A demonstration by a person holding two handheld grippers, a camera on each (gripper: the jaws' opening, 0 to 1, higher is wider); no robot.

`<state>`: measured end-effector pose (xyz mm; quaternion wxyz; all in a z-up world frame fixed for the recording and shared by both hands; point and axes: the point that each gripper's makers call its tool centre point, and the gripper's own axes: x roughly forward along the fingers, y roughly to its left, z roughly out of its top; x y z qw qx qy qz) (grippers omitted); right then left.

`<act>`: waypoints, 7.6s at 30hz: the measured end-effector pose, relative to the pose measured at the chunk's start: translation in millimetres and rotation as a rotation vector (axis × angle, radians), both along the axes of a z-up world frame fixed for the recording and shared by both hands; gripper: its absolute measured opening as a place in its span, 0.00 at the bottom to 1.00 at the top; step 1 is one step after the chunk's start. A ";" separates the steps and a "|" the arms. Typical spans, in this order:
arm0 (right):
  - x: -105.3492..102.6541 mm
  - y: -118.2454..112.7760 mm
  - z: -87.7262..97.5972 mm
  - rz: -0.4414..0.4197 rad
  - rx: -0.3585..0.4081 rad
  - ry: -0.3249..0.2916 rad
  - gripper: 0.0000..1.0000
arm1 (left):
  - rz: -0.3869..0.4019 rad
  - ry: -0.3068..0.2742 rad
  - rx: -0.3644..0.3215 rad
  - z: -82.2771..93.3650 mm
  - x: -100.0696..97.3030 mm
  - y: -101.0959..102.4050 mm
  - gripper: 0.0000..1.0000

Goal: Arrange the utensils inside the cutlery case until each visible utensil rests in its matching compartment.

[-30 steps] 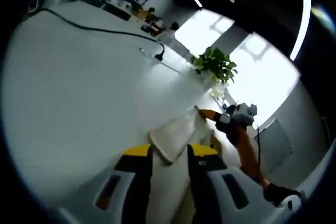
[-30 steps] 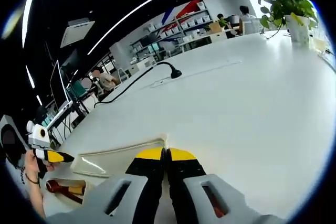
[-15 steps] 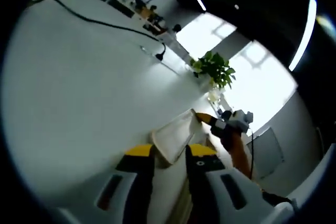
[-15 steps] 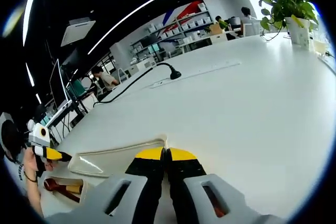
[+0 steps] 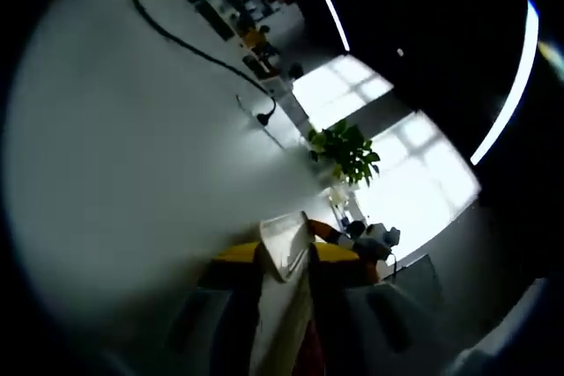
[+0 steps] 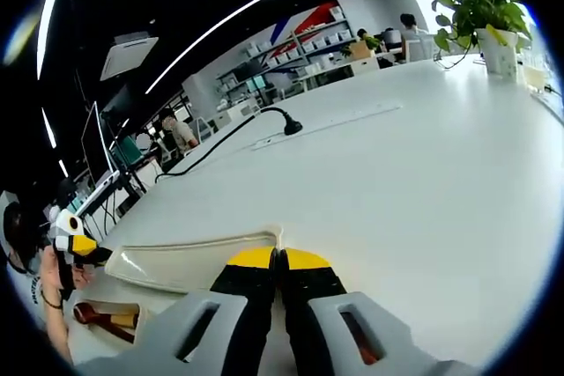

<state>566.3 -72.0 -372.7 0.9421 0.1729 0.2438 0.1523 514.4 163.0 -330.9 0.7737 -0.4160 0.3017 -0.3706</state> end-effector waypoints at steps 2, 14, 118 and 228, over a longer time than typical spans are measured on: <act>0.7 0.1 0.2 0.003 0.002 -0.001 0.00 | 0.009 0.014 -0.060 5.8 1.1 0.8 0.21; 2.4 1.1 0.8 0.009 0.013 0.001 0.00 | 0.019 0.012 -0.194 24.3 3.1 1.4 0.19; 0.1 24.2 2.6 0.233 -0.279 -0.184 0.05 | 0.047 -0.122 -0.595 101.4 9.6 18.2 0.52; -14.2 25.5 2.7 0.372 -0.222 -0.111 0.30 | 0.080 -0.144 0.147 9.5 2.6 0.3 0.99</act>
